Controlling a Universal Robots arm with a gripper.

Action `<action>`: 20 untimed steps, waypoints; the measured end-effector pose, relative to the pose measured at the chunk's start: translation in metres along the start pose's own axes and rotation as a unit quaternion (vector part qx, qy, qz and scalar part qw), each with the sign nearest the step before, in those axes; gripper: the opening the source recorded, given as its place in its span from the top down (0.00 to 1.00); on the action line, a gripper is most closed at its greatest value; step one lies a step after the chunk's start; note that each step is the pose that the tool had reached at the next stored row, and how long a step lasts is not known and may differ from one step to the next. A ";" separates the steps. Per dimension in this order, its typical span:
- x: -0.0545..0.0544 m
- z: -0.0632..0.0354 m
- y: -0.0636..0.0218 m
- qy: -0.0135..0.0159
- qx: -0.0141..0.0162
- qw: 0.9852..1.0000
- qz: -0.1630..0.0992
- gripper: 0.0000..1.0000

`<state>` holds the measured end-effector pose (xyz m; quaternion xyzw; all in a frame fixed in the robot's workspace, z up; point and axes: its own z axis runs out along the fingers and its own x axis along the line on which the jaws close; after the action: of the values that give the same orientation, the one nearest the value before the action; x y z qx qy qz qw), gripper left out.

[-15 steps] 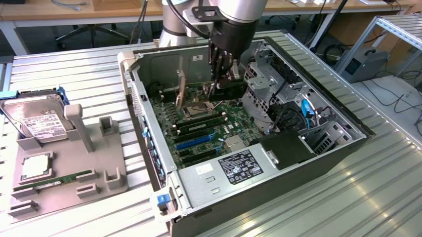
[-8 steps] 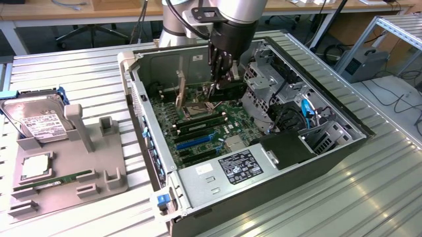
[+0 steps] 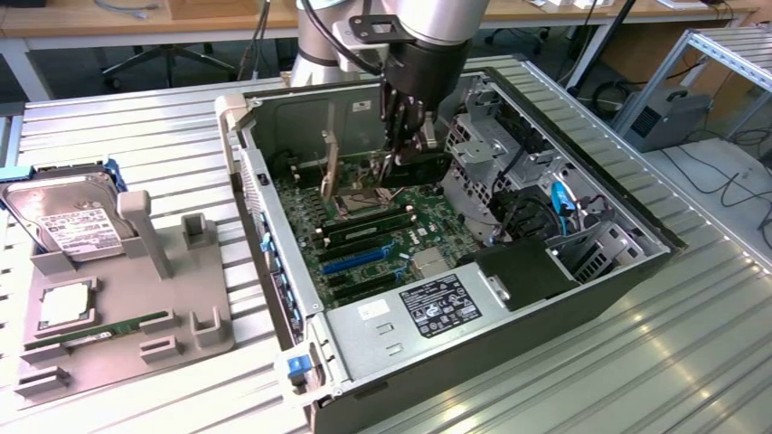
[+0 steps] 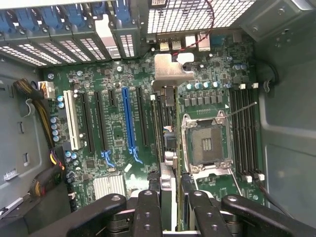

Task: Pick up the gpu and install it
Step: 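Insert the gpu into the slot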

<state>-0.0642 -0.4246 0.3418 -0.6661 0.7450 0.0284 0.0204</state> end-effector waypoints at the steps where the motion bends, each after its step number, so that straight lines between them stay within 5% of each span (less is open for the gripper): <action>1: 0.000 0.0001 0.0001 0.000 0.000 1.000 0.000 0.73; 20: 0.004 0.0024 0.0043 0.000 0.000 1.000 0.000 0.73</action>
<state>-0.0690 -0.4280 0.3392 -0.6661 0.7450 0.0284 0.0204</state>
